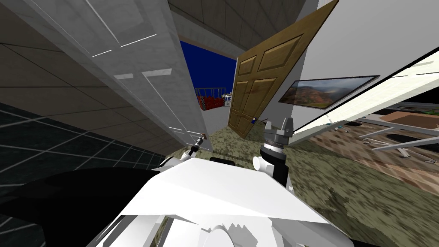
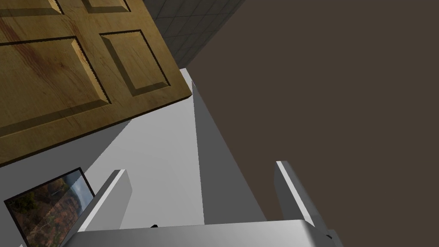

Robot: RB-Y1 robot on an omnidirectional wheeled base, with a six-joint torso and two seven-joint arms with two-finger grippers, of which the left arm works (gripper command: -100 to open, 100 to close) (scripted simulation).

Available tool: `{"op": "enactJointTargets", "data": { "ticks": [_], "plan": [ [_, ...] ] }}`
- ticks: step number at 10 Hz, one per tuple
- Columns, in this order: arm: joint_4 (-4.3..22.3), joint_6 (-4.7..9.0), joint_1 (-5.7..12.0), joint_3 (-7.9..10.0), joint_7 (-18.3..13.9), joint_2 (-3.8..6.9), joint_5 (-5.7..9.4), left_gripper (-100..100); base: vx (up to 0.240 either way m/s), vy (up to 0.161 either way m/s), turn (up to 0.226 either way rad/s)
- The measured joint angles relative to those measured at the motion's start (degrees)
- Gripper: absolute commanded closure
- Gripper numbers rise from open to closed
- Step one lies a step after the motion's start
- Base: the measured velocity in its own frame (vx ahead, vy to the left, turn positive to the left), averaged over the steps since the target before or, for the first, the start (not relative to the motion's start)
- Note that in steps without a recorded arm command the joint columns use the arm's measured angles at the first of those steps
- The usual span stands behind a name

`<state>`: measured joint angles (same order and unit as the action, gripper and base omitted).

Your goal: Pull the door open

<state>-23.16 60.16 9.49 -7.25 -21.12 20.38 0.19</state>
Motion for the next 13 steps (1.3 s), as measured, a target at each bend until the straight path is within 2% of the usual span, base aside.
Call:
{"op": "enactJointTargets", "data": {
  "ticks": [1,2,3,4,5,7,8,9,10,11,12,13],
  "plan": [
    [-1.06,0.76,-0.99,-0.51,-0.93,0.95,-0.29,100,-0.203,0.062,-0.103],
    [-0.97,1.67,-1.45,-0.95,-1.66,1.55,-0.56,100,-0.213,0.045,-0.098],
    [-0.43,2.94,-1.97,-1.39,-2.39,2.26,-0.81,100,-0.191,0.075,-0.103],
    [1.51,4.8,-1.89,-1.9,-3.03,2.68,-1.11,100,-0.115,0.057,-0.038],
    [0.77,5.15,-2.97,-2.25,-3.44,2.99,-1.32,100,-0.137,0.051,-0.114],
    [1.42,7.37,-3.73,-3.06,-4.77,4.27,-1.79,100,-0.119,0.05,-0.063],
    [1.51,7.54,-3.87,-3.17,-4.87,4.25,-1.87,100,-0.094,0.059,-0.123],
    [2.36,8.39,-3.8,-3.33,-5.06,4.48,-1.95,100,-0.154,0.081,-0.166],
    [0.36,8.36,-5.14,-3.38,-5.31,5.04,-1.96,100,-0.111,0.051,-0.037],
    [-0.57,8.19,-5.72,-3.47,-5.34,5.15,-2.02,100,-0.044,0.014,0.024],
    [1.25,9.04,-5.02,-3.62,-5.35,4.97,-2.13,100,-0.062,0.037,-0.09],
    [1.69,9.95,-5.41,-3.71,-5.54,5.28,-2.17,100,-0.132,0.06,-0.191]
  ]
}}
